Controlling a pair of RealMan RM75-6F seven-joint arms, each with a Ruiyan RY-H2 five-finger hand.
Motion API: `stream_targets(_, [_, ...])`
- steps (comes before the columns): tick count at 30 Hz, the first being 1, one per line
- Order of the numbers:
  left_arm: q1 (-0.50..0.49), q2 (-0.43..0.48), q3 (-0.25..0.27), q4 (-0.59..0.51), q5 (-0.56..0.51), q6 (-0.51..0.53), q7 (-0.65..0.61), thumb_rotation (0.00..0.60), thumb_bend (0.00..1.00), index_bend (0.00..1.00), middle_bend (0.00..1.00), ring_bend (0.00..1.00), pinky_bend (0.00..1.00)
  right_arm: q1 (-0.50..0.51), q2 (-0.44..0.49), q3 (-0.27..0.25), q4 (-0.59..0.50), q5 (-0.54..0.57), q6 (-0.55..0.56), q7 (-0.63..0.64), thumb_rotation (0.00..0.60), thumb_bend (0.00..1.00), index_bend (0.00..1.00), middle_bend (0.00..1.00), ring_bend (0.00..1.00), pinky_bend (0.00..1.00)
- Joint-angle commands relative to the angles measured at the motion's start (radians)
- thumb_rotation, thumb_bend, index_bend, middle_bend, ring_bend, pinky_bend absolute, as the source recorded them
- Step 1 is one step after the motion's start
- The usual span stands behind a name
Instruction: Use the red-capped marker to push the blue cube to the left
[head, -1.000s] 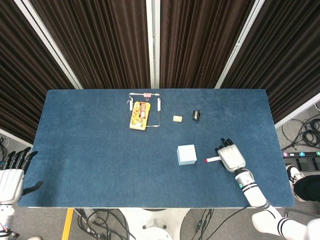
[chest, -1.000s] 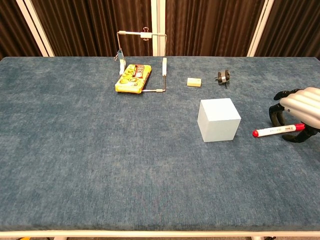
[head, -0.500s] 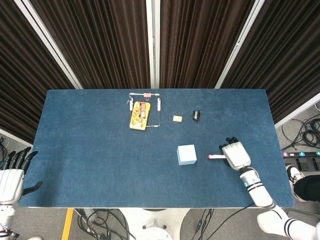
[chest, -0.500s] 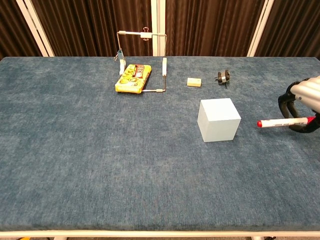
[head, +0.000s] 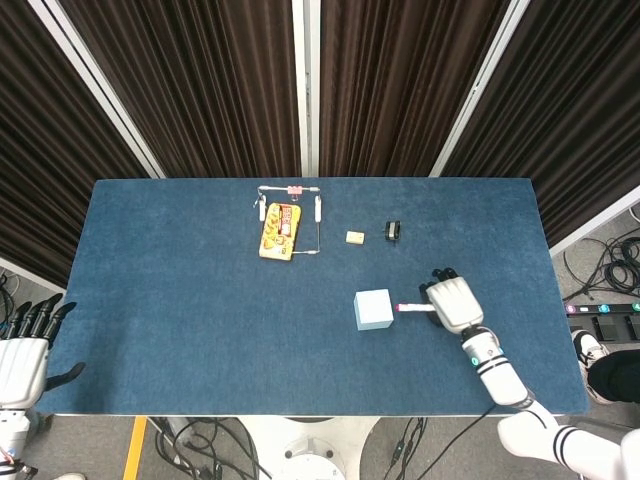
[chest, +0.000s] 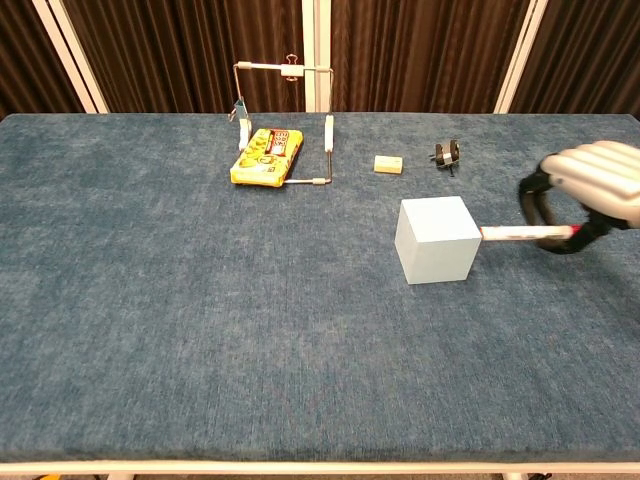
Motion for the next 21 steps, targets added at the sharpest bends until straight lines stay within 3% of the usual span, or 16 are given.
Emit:
stream_targets(1, [0.001, -0.001, 0.001, 0.004, -0.002, -0.002, -0.003, 0.6, 0.07, 0.22, 0.18, 0.13, 0.1, 0.026, -0.028, 0.015, -0.007, 0.01, -0.019, -0.018, 0.6, 0.54, 0.69, 0.63, 0.24, 0.25])
stream_targets(8, [0.001, -0.009, 0.0, 0.024, -0.004, -0.004, -0.02, 0.6, 0.07, 0.22, 0.18, 0.13, 0.1, 0.1, -0.094, 0.053, -0.041, 0.049, -0.07, -0.116, 0.6, 0.54, 0.69, 0.63, 0.24, 0.18])
stream_targets(21, [0.007, -0.016, 0.0, 0.06, -0.018, -0.01, -0.053, 0.6, 0.07, 0.22, 0.18, 0.13, 0.1, 0.23, -0.208, 0.1, -0.075, 0.138, -0.149, -0.297, 0.6, 0.55, 0.69, 0.63, 0.24, 0.17])
